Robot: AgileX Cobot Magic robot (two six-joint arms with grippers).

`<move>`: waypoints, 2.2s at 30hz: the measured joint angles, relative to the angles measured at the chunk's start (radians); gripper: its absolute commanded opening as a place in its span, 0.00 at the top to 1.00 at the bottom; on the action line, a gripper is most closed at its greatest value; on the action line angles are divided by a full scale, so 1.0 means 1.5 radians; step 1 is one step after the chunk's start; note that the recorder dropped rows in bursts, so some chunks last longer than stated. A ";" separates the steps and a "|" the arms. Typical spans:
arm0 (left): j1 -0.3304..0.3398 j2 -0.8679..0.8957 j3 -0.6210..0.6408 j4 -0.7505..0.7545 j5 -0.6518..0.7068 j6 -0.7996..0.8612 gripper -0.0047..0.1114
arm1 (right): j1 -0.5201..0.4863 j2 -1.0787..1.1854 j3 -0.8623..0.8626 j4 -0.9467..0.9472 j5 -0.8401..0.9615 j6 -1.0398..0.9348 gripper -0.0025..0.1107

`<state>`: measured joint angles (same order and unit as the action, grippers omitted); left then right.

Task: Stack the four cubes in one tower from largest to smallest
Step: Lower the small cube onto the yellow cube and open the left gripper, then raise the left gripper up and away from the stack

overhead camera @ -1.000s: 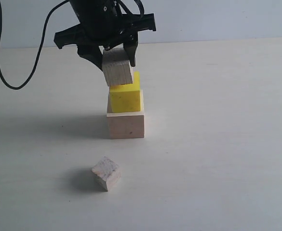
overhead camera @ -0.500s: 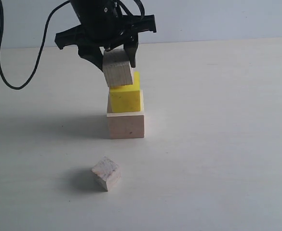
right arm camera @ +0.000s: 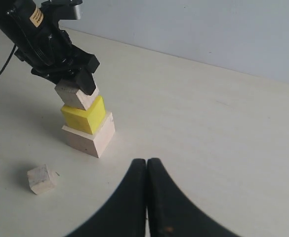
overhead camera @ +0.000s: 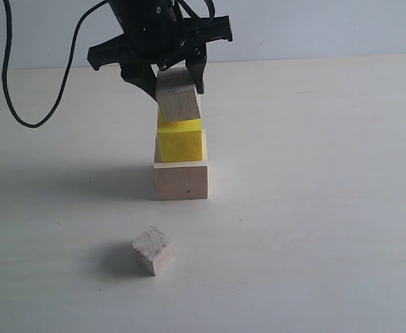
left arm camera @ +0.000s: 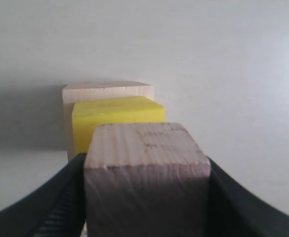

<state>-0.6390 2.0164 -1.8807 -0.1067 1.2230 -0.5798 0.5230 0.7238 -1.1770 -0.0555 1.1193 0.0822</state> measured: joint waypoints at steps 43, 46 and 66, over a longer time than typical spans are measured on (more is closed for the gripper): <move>0.000 0.018 -0.001 -0.003 0.000 0.000 0.31 | 0.000 0.000 0.000 0.000 -0.001 0.000 0.98; 0.000 0.018 -0.001 -0.003 0.000 0.000 0.31 | 0.000 0.000 0.000 0.000 -0.001 0.000 0.98; 0.000 0.018 -0.001 -0.003 0.000 -0.002 0.31 | 0.000 0.000 0.000 0.000 -0.001 0.000 0.98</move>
<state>-0.6390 2.0430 -1.8827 -0.1118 1.2228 -0.5830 0.5230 0.7238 -1.1770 -0.0555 1.1174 0.0822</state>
